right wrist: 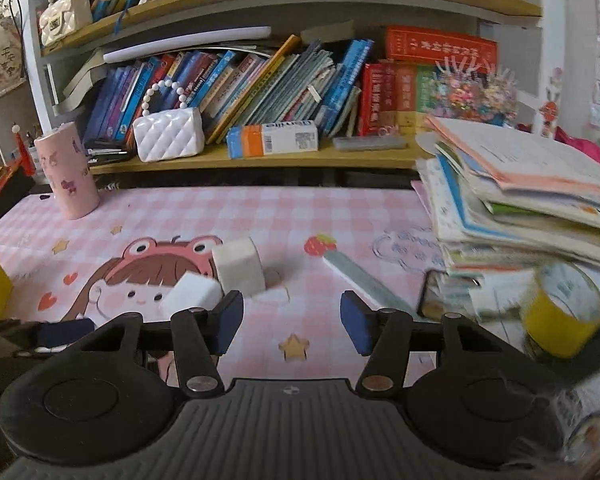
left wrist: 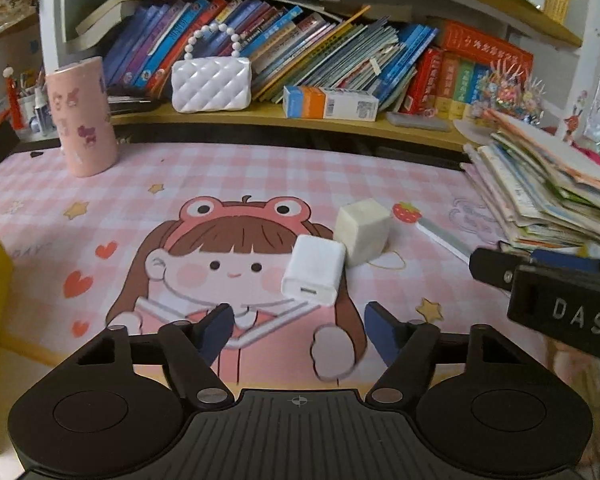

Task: Organize objects
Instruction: 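Grasp the white charger block with the left tool while the right tool grasps the white cube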

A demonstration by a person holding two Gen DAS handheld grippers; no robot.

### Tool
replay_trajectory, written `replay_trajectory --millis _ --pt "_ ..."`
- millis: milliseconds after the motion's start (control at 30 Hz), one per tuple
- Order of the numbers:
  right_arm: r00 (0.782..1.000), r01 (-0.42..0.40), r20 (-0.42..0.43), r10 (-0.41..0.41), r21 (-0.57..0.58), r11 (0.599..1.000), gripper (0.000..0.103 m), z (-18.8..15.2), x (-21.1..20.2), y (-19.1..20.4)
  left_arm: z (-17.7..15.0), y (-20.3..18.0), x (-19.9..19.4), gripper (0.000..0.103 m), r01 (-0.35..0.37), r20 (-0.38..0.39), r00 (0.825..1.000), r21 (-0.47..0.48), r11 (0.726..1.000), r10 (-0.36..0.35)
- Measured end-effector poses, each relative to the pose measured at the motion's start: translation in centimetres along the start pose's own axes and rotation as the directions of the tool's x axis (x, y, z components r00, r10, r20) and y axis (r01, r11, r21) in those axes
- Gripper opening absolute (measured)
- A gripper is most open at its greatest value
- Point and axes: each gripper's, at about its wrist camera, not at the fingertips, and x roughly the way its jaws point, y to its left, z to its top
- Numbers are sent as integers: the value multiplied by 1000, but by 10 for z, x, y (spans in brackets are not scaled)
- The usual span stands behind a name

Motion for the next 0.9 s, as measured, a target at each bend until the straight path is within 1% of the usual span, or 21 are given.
replay_trajectory --millis 100,267,333,500,600,667,733,800,867,900 --pt "1000 -5 2 5 -5 1000 53 8 14 -1 7 -4 18 67 3 -5 1000 -2 1000 -3" --pt "1000 -28 7 28 2 1000 53 18 29 -6 18 -18 47 65 6 0 1000 40 999 -6" --pt "999 -35 6 35 6 999 53 21 33 -8 21 -22 58 61 6 -3 1000 48 999 -6" --pt "999 -42 -3 42 22 999 53 22 40 -15 23 -24 77 54 -32 -18 999 67 997 33" --pt "999 -51 -11 52 20 998 54 21 44 -17 23 -22 84 46 -34 -37 999 77 996 37" --pt "998 -60 -13 60 18 998 56 20 48 -17 24 -19 84 43 -22 -36 999 76 997 25" --pt "998 -57 -14 57 16 998 58 21 53 -15 25 -14 81 42 -33 -43 998 67 997 36" --pt "998 -68 -14 68 17 998 60 20 59 -13 24 0 69 42 -40 -33 999 30 999 41" --pt "996 -87 -27 87 8 996 64 20 70 -8 22 16 50 42 -46 -22 999 -13 999 45" --pt "995 -95 -38 95 -2 995 69 19 77 -3 20 24 40 42 -45 -19 999 -33 998 44"
